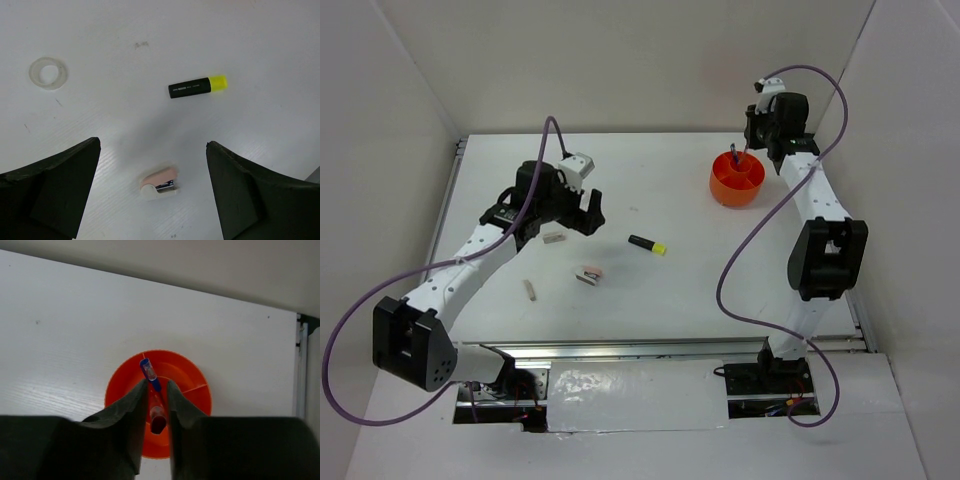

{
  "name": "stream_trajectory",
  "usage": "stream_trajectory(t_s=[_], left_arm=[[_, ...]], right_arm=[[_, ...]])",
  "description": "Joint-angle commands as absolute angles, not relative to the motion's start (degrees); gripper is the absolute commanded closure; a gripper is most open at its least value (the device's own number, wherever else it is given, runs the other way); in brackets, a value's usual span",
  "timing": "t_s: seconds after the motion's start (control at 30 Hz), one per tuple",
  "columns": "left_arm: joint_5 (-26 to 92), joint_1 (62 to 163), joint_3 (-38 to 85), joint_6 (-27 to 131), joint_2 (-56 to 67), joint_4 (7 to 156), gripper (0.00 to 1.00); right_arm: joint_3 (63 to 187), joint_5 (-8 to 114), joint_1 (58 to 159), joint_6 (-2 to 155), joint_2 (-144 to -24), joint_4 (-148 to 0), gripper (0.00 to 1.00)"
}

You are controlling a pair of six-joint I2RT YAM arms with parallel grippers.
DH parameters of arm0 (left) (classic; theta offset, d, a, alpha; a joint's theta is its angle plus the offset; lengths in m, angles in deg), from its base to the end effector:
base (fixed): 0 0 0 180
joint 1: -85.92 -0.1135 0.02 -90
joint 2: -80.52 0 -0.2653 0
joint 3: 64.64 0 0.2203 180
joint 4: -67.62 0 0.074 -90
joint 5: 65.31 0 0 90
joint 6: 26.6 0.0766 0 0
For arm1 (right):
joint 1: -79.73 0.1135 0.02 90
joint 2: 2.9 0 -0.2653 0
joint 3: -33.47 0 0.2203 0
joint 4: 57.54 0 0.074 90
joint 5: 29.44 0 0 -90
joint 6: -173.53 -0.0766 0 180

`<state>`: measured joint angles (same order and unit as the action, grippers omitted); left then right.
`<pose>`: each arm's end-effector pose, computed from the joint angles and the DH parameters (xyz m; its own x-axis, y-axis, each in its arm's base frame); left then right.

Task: Sort the stationery into containers
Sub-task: Place the pen in the storage box, then pick up the pen from the center of the board.

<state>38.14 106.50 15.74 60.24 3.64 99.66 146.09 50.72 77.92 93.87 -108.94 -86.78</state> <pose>0.2841 -0.1257 0.3144 -0.4760 0.1215 -0.8710 0.5077 0.8467 -0.1594 0.4503 -0.0011 0.3361 -0.3561 -0.1657 -0.9196 -0.1936 0.9759 -0.1009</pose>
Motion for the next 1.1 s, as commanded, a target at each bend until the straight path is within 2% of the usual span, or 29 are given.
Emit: stream_trajectory(t_s=[0.0, 0.07, 0.17, 0.4, 0.63, 0.77, 0.9, 1.07], left_arm=[[41.4, 107.4, 15.1, 62.7, 3.2, 97.3, 0.01], [43.6, 107.8, 14.6, 66.9, 2.2, 97.1, 0.01], [46.6, 108.9, 14.9, 71.0, -0.2, 97.3, 0.04], [56.1, 109.7, 15.8, 79.9, -7.2, 96.0, 0.11], [54.4, 115.1, 23.6, 94.4, -18.3, 99.5, 0.14], [52.7, 116.2, 27.4, 95.3, -24.9, 97.8, 0.11], [53.6, 116.0, 30.9, 95.8, -30.9, 95.5, 0.01], [53.1, 116.1, 35.1, 98.7, -36.5, 96.3, 0.01]], right_arm=[[146.8, 49.2, 77.6, 94.0, -109.9, -85.8, 0.7], [146.9, 49.0, 77.6, 93.7, -110.2, -86.3, 0.48], [146.8, 48.9, 77.6, 93.2, -110.0, -86.3, 0.39], [147.0, 45.4, 77.6, 89.9, -104.6, -87.9, 0.37], [141.0, 37.1, 77.5, 84.4, -93.2, -89.0, 0.37], [133.9, 32.2, 77.0, 81.7, -86.1, -90.1, 0.37], [127.0, 28.8, 76.3, 81.4, -77.6, -91.0, 0.32], [122.5, 27.3, 75.3, 82.7, -71.9, -93.6, 0.31]])
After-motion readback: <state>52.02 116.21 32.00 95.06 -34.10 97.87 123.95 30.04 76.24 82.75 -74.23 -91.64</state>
